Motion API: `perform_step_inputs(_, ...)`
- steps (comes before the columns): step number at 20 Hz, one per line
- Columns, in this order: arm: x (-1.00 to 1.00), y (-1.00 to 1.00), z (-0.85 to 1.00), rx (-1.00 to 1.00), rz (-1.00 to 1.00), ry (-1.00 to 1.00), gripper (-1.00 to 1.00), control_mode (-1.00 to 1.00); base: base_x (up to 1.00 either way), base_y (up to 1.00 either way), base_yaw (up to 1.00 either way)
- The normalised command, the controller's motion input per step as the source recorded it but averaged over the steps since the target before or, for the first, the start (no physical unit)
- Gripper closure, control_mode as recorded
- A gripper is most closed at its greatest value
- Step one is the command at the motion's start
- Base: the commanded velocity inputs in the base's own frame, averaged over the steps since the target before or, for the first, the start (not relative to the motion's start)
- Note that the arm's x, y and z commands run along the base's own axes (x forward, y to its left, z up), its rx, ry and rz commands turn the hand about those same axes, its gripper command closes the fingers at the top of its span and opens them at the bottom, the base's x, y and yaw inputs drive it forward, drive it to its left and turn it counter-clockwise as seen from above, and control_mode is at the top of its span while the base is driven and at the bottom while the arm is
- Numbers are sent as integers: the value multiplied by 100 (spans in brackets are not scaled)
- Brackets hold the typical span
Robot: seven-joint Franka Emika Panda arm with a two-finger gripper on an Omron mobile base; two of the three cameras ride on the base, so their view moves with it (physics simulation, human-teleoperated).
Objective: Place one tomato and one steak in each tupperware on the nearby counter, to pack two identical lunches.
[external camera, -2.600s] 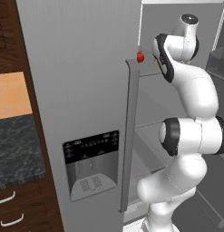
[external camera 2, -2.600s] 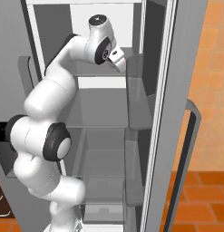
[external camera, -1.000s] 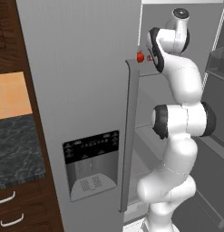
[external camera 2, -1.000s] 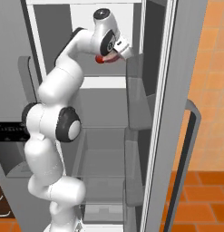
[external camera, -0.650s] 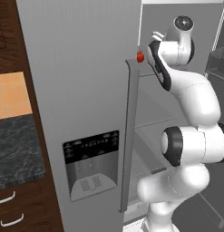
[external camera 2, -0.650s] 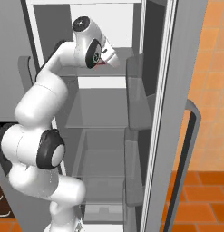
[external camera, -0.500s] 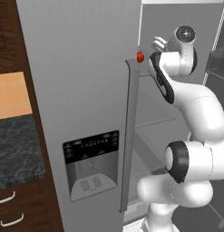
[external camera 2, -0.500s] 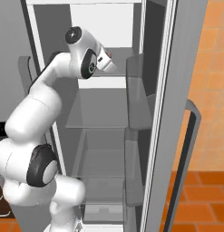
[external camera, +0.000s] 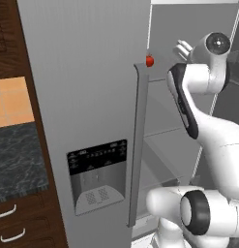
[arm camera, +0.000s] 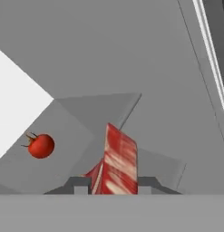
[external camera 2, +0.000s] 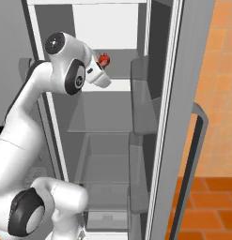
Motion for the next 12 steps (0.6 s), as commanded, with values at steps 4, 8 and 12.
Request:
perform_step_inputs(4,-100,32,-62,2,3,21,100,-100,0,0,0)
perform_step_inputs(8,-100,21,-100,0,11,13,100,-100,0,0,0)
perform_step_inputs(12,-100,1,-98,0,15,11,100,-100,0,0,0)
